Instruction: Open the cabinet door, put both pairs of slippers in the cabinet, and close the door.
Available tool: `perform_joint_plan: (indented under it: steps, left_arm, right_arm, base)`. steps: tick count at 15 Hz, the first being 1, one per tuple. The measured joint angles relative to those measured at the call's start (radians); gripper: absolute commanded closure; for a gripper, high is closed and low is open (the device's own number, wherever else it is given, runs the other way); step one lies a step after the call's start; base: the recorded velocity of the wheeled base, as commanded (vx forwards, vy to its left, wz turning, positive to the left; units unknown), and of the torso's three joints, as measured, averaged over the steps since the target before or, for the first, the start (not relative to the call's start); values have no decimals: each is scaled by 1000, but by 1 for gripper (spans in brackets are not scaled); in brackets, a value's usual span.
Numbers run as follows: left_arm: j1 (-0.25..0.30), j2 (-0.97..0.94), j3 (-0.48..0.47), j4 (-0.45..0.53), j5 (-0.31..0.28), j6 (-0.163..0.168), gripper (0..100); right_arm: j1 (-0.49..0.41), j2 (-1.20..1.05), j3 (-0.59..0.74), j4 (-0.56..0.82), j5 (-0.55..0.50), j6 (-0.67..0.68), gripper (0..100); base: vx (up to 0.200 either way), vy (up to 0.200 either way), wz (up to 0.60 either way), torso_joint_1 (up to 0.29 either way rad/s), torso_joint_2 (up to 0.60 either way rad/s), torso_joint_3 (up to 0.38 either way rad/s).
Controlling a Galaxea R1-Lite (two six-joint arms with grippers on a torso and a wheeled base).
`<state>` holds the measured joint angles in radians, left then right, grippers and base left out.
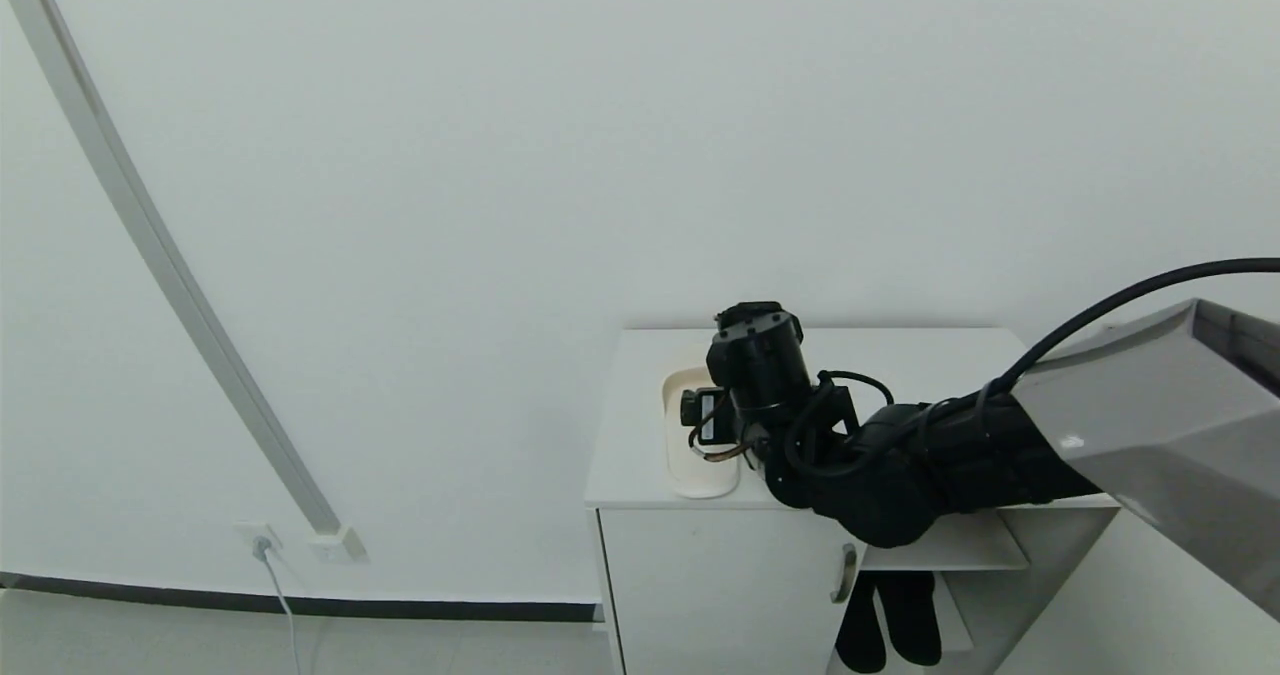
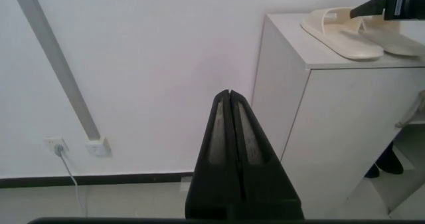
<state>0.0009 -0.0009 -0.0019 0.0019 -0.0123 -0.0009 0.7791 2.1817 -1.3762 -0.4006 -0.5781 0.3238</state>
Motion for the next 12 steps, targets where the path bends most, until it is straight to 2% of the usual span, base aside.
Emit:
perform_joint_plan:
  steps: [4, 7, 12]
  left_arm:
    - [0, 0, 0, 0, 1, -3, 100]
    - [1, 0, -1, -1, 1, -3, 100]
    - [0, 0, 0, 0, 1, -3, 100]
  right_arm:
    - [-2, 55, 1, -94, 0, -47, 0]
    - [-36, 106, -20, -187, 7, -111, 0]
    - [-100, 182, -125, -199, 59, -128, 0]
  base:
    - [0, 0, 0, 0, 0, 0]
    - [0, 0, 0, 0, 0, 0]
    - [0, 0, 0, 0, 0, 0]
